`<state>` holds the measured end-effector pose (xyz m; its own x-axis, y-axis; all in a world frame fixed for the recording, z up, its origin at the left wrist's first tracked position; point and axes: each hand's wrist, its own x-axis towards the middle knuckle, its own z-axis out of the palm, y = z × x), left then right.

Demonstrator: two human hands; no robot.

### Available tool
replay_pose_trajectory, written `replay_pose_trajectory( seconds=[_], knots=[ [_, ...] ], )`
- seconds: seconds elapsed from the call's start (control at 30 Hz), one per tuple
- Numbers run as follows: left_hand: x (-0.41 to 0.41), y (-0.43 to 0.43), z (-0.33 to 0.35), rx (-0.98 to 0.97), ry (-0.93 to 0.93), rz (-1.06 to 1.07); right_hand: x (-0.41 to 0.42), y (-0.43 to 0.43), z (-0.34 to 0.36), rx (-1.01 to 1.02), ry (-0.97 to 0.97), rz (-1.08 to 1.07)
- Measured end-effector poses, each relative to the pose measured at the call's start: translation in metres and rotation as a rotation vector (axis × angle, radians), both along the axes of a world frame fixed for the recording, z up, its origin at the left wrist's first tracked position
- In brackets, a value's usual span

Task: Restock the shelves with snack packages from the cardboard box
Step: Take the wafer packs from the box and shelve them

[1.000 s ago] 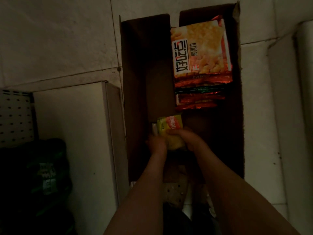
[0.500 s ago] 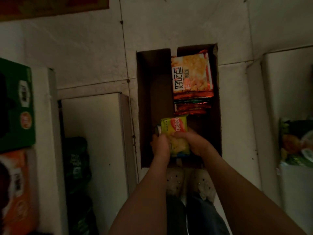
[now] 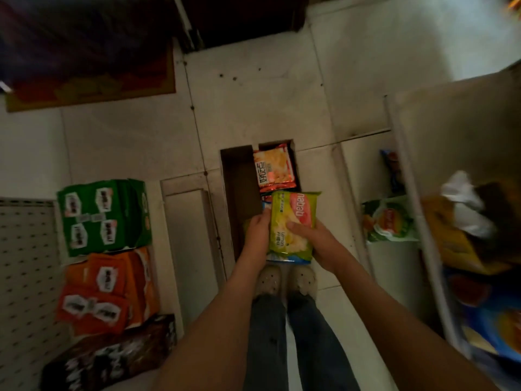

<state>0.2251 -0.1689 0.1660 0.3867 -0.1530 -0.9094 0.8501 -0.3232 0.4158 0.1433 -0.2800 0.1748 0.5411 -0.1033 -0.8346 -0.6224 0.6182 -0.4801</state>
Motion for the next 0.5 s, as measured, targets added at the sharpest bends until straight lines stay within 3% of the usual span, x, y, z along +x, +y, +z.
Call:
replay_pose_trajectory(
  seconds=[0.13, 0.3, 0.4, 0.5],
  knots=[
    [-0.009, -0.003, 0.083, -0.061, 0.004, -0.118, -0.016, -0.002, 0.106, -0.129, -0.022, -0.112],
    [-0.036, -0.006, 0.125, -0.021, -0.097, -0.277, -0.053, 0.014, 0.220, -0.251, -0.089, -0.244],
    [-0.049, -0.018, 0.218, -0.053, -0.169, -0.437, -0.084, 0.019, 0.278, -0.316, -0.146, -0.351],
    [-0.079, -0.035, 0.306, -0.162, -0.192, -0.429, -0.119, 0.019, 0.321, -0.403, -0.151, -0.479]
  ],
)
